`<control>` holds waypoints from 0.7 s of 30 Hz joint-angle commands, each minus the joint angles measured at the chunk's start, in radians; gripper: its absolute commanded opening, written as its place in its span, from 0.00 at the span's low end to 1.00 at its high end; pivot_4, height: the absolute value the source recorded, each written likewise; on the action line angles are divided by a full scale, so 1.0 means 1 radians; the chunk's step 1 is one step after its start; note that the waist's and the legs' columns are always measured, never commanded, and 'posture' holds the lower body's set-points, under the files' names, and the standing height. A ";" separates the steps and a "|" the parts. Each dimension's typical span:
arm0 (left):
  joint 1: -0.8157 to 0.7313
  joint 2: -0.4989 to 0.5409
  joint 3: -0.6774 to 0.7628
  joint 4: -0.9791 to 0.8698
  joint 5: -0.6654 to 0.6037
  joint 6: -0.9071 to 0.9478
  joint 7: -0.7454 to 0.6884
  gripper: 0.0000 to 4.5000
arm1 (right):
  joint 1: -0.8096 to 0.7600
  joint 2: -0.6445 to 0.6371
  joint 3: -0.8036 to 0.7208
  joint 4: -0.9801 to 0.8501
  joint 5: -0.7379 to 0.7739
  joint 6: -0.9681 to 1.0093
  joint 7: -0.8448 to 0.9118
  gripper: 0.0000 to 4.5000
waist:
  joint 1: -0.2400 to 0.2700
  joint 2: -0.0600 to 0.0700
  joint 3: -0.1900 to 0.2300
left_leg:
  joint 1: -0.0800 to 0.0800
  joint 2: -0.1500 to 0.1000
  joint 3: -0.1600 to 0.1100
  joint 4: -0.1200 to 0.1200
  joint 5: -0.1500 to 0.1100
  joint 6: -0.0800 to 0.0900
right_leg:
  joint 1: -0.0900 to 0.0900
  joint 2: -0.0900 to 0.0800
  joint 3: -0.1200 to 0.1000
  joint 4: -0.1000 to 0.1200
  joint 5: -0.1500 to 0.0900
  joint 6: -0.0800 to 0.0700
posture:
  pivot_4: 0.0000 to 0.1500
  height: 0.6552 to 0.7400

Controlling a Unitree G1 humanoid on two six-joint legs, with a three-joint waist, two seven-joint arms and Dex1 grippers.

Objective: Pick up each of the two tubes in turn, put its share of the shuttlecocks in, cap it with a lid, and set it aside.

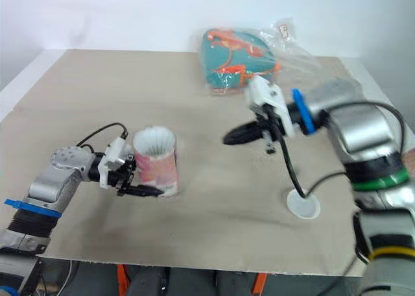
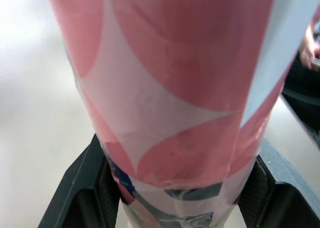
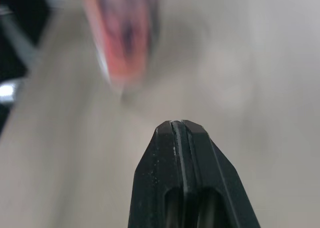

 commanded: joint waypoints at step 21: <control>-0.157 -0.367 -0.176 0.444 0.200 -0.339 -0.020 0.59 | 0.327 -0.228 -0.079 0.180 -0.240 -0.135 -0.061 0.83 | -0.025 0.003 0.000 | 0.003 -0.001 0.003 0.010 0.002 0.001 | 0.005 0.001 0.005 -0.001 0.005 0.014 | 1.00 1.00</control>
